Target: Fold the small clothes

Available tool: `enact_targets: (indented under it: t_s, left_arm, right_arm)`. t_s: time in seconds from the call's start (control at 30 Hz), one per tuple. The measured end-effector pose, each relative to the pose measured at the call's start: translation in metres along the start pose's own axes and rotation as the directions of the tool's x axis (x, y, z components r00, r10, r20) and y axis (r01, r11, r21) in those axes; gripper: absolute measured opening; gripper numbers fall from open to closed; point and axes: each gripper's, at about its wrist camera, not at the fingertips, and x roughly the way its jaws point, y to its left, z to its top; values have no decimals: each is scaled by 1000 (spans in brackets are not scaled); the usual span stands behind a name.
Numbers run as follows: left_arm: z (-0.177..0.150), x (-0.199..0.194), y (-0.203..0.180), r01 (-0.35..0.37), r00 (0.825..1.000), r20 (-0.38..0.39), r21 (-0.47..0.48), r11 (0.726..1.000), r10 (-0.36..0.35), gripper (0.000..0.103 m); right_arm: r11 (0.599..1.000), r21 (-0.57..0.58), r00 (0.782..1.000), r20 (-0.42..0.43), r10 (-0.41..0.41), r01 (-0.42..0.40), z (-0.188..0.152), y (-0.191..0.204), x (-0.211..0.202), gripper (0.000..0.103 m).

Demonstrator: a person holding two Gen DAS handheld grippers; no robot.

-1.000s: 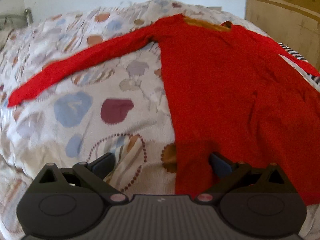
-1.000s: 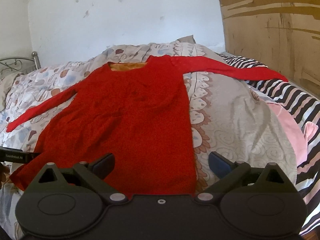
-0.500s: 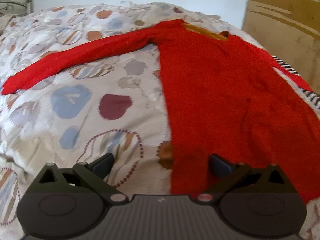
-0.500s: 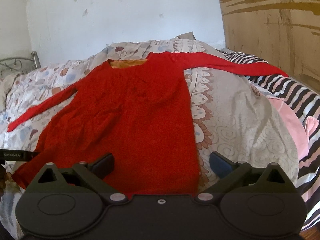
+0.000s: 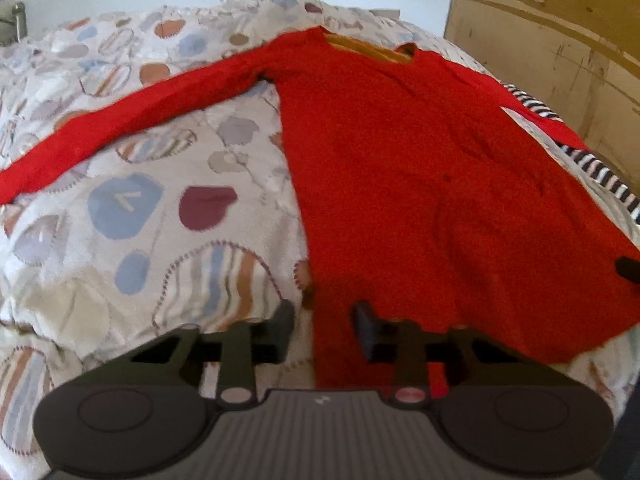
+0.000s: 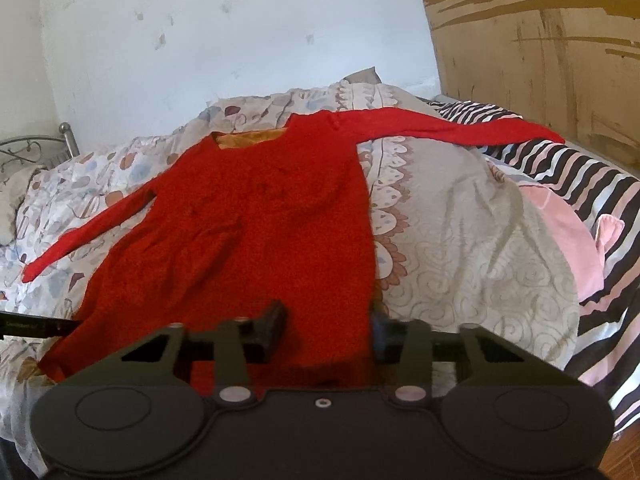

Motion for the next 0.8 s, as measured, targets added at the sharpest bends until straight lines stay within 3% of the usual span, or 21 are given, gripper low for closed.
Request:
enact_targets:
  t_s: [0.03, 0.07, 0.17, 0.4, 0.67, 0.8]
  left_arm:
    - [0, 0, -1, 16, 1000, -16, 0, 1000, -16, 16]
    - [1, 0, -2, 21, 999, -25, -1, 1000, -21, 16]
    - [2, -3, -7, -8, 1000, -23, 8, 1000, 8, 8]
    - [-4, -39, -6, -22, 999, 28, -22, 1000, 23, 5]
    - [-33, -95, -7, -2, 999, 40, -46, 999, 4, 4]
    - [-48, -103, -13, -16, 999, 35, -16, 1000, 16, 4]
  right_arm:
    - [1000, 12, 1000, 4, 1, -1, 0, -1, -2, 27]
    - [1000, 23, 1000, 10, -2, 2, 1, -3, -4, 16]
    - [999, 38, 1000, 12, 5, -5, 3, -6, -11, 8]
    - [998, -58, 999, 33, 11, -10, 8, -3, -47, 6]
    - [994, -104, 1000, -16, 18, -20, 2, -3, -111, 5]
    - [991, -134, 999, -36, 2, -7, -8, 1, -129, 5]
